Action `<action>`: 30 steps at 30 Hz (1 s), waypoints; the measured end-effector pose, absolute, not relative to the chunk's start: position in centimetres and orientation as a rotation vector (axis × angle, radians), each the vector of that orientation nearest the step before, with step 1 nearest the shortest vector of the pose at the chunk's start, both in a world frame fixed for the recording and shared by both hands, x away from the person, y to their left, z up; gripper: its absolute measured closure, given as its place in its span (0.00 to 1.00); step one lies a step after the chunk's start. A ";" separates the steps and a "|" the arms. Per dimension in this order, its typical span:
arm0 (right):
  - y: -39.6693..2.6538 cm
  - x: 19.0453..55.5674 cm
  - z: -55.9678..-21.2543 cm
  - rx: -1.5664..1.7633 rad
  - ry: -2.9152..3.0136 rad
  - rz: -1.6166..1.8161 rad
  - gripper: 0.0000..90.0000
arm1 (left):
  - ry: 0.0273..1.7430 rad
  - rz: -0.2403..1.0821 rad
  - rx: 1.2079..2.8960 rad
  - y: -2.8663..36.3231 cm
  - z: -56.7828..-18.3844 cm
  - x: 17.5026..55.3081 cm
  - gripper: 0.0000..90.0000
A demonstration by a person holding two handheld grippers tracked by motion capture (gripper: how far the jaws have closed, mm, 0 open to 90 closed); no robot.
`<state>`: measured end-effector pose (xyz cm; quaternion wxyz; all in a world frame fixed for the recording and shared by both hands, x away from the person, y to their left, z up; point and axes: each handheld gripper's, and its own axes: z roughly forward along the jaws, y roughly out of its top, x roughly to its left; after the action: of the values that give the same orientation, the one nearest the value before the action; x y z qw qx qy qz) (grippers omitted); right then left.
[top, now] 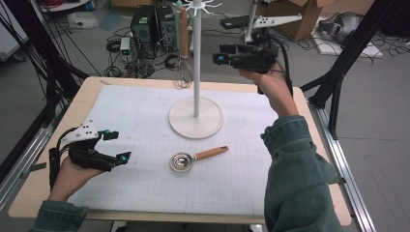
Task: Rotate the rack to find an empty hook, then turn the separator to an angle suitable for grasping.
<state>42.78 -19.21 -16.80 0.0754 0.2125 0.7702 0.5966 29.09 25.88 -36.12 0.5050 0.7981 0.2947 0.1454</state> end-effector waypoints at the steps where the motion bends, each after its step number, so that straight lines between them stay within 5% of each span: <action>1: -19.4 42.6 -17.2 0.635 2.307 1.792 0.46 | 0.715 0.349 1.921 25.8 -36.2 29.1 0.11; 30: -23.5 38.9 -27.5 0.823 2.304 1.788 0.37 | 0.691 0.316 1.934 25.0 -36.4 29.2 0.11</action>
<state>38.88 -23.49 -27.45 0.0558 0.2713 0.7591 0.5890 29.24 25.03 -36.41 0.5071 0.8022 0.2866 0.1311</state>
